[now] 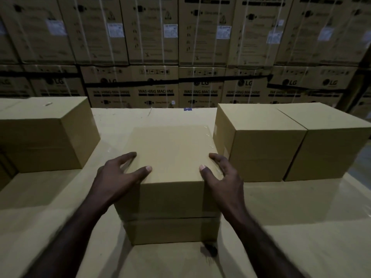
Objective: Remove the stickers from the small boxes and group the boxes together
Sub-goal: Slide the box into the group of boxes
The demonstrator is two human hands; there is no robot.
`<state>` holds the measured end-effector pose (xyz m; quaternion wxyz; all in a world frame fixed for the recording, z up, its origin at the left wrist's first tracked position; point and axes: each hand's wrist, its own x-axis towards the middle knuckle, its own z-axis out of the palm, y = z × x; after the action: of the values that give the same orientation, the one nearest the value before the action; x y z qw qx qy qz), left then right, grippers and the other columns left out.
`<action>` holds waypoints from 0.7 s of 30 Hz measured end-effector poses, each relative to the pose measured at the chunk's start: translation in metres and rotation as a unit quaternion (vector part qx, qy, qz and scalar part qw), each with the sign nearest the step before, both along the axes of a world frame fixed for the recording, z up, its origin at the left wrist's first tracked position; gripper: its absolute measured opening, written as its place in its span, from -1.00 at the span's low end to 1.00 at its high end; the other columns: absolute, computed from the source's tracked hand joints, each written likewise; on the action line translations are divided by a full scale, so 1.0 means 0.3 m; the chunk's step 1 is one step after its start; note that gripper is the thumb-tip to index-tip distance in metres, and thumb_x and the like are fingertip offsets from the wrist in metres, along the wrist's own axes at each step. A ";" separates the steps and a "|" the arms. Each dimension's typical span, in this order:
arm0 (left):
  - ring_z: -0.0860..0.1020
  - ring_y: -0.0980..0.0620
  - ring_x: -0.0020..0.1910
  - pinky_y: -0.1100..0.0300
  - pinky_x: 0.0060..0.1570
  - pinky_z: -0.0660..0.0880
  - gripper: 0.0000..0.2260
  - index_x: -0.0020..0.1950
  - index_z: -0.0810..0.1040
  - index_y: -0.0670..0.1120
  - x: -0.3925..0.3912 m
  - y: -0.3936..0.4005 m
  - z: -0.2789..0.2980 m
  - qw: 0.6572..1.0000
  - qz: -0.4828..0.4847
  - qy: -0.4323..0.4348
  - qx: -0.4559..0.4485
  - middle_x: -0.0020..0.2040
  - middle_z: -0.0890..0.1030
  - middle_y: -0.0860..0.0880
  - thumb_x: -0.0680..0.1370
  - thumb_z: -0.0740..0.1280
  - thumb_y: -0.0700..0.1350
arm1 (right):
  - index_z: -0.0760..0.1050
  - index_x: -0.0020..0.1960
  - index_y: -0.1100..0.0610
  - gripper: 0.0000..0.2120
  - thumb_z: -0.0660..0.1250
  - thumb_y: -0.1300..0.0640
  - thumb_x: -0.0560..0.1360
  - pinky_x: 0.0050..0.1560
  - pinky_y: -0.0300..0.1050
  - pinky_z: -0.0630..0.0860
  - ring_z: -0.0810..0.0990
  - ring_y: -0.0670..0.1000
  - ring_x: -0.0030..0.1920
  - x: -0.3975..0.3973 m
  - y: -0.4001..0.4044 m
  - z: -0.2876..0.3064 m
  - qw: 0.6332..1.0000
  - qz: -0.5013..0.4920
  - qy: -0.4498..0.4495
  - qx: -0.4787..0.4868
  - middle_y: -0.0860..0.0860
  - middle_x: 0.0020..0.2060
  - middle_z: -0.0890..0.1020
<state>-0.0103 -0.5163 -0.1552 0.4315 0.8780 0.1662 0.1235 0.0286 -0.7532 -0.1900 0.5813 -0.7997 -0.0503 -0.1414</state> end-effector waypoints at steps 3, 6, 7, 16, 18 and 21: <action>0.32 -0.17 0.42 -0.12 0.26 0.36 -0.33 0.41 0.43 0.10 -0.014 -0.016 0.021 1.000 -0.004 -0.001 0.000 0.48 0.34 -0.06 0.33 0.44 0.25 | 0.48 0.31 -0.05 -0.60 0.41 0.02 0.49 0.16 -0.03 0.53 0.44 -0.11 0.18 -0.004 -0.014 0.021 1.000 0.007 -0.003 0.013 -0.23 0.11 0.46; 0.30 -0.18 0.42 -0.14 0.25 0.37 -0.32 0.43 0.41 0.11 -0.050 -0.038 0.051 1.000 -0.005 -0.006 -0.001 0.49 0.32 -0.07 0.33 0.43 0.25 | 0.49 0.31 -0.05 -0.60 0.42 0.02 0.49 0.00 -0.20 0.52 0.45 -0.13 0.12 -0.026 -0.033 0.049 1.000 0.008 -0.012 0.021 -0.22 0.09 0.47; 0.30 -0.18 0.42 -0.14 0.24 0.38 -0.32 0.43 0.40 0.11 -0.066 -0.048 0.066 1.000 -0.005 -0.010 0.004 0.50 0.31 -0.07 0.35 0.43 0.24 | 0.50 0.30 -0.06 -0.61 0.42 0.03 0.48 -0.05 -0.25 0.51 0.45 -0.16 0.09 -0.037 -0.044 0.061 1.000 0.009 -0.017 0.023 -0.23 0.09 0.47; 0.47 -0.15 0.25 -0.02 0.05 0.54 -0.14 0.49 0.30 0.13 -0.227 -0.206 0.200 0.985 -0.112 -0.024 0.129 0.44 0.38 -0.09 0.23 0.23 0.42 | 0.60 0.15 -0.13 -0.72 0.44 0.02 0.44 0.11 0.04 0.57 0.51 -0.06 0.22 -0.245 -0.262 0.147 0.995 -0.043 -0.054 0.077 -0.24 0.13 0.55; 0.45 -0.11 0.27 0.04 0.02 0.49 -0.17 0.49 0.30 0.14 -0.231 -0.273 0.206 0.978 -0.143 -0.031 0.147 0.45 0.39 -0.05 0.26 0.22 0.43 | 0.62 0.12 -0.12 -0.74 0.46 0.02 0.44 0.17 0.13 0.55 0.52 -0.03 0.23 -0.285 -0.341 0.161 0.993 -0.072 -0.057 0.073 -0.16 0.16 0.59; 0.44 -0.08 0.28 0.05 0.04 0.48 -0.20 0.48 0.31 0.14 -0.219 -0.395 0.203 0.972 -0.191 -0.046 0.132 0.44 0.39 -0.02 0.29 0.23 0.43 | 0.64 0.08 -0.10 -0.75 0.48 -0.01 0.41 0.20 0.15 0.53 0.54 -0.04 0.20 -0.323 -0.477 0.184 0.988 -0.121 -0.062 0.069 -0.14 0.13 0.62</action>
<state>-0.0759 -0.6349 -0.0941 0.3341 0.9363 -0.0421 0.0997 -0.0684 -0.8964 -0.1348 0.6093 -0.7477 0.0211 -0.2631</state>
